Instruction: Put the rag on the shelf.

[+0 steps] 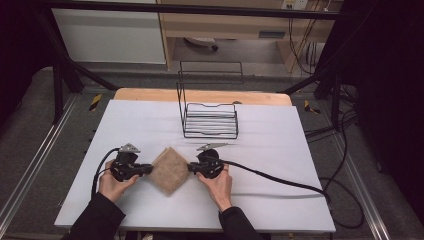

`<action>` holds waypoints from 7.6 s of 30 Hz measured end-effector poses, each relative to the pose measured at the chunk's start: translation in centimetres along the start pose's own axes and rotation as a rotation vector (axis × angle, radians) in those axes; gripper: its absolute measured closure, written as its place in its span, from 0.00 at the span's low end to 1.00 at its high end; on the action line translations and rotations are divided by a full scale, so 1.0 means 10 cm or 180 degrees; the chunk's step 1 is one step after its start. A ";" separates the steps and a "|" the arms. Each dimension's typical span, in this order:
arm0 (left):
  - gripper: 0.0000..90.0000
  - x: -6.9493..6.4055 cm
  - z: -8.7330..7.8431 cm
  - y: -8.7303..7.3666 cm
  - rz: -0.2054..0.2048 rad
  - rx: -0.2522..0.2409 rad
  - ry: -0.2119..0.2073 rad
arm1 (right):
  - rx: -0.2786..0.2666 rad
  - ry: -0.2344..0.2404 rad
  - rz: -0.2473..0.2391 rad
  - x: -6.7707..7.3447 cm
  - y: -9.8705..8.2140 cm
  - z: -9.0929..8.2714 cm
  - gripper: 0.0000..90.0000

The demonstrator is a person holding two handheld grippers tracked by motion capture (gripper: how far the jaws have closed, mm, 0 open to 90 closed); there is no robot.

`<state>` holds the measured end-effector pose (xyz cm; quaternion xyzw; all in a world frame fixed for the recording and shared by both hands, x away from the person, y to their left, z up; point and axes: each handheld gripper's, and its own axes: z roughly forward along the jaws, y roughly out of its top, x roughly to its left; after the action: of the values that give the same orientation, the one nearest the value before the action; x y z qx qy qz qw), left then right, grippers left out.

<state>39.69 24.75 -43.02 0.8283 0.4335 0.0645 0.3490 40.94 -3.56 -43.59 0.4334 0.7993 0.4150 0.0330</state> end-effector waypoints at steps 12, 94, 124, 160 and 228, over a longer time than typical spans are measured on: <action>0.92 -0.49 0.10 -0.06 -0.0122 -0.0089 -0.0057 | 0.0219 -0.0239 -0.0378 -0.13 0.09 -0.21 0.94; 0.88 -0.17 0.64 0.47 0.0100 -0.0108 0.0033 | -0.0213 -0.0253 -0.0009 -0.41 -0.12 -0.11 0.63; 0.92 -0.12 0.53 0.47 0.0016 -0.0279 -0.0112 | -0.0138 -0.0057 0.0270 -0.41 -0.10 -0.07 0.95; 0.92 -0.39 -0.05 0.43 0.0268 -0.0860 -0.0102 | -0.0636 0.0074 -0.0326 -0.15 0.02 -0.54 0.95; 0.92 -0.91 -0.46 1.03 0.0460 -0.1797 -0.0092 | -0.1400 -0.0236 -0.0896 -0.07 0.45 -1.54 0.95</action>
<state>39.18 16.29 -31.28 0.7280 0.3334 0.1955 0.5663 38.04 -12.56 -30.61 0.3153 0.7405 0.5540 0.2130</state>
